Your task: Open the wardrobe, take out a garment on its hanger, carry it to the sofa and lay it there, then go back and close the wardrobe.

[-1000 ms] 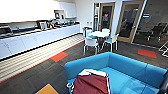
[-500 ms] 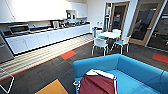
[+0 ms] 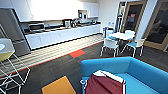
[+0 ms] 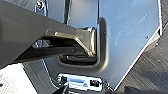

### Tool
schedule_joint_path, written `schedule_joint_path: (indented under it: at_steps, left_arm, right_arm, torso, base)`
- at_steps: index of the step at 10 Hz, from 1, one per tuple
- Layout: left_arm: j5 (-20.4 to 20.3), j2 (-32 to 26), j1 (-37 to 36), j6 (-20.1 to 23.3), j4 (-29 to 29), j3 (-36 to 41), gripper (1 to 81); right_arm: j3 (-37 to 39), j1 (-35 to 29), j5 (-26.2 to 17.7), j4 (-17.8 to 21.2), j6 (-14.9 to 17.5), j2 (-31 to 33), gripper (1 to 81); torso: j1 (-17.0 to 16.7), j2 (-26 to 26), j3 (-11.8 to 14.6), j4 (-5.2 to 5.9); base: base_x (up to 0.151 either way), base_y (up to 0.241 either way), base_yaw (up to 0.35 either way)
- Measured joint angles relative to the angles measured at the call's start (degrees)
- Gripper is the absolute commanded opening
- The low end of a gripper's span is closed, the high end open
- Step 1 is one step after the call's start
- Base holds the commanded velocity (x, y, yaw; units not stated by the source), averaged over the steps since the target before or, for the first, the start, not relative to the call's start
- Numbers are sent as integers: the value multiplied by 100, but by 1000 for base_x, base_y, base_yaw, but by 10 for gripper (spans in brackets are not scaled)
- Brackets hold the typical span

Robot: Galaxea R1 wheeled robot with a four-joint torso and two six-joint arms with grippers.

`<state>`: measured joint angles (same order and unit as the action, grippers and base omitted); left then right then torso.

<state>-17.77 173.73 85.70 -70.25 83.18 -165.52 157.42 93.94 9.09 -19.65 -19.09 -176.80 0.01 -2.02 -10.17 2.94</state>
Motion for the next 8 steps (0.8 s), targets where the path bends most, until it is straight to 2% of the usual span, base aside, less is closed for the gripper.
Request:
schedule_joint_path:
  at_steps: [8]
  left_arm:
    - [-2, 74, 7, 2, 188, 0, 811]
  right_arm:
    - [22, 18, 7, 0, 0, 0, 811]
  torso:
    - [0, 0, 0, 0]
  base:
    - [0, 0, 299]
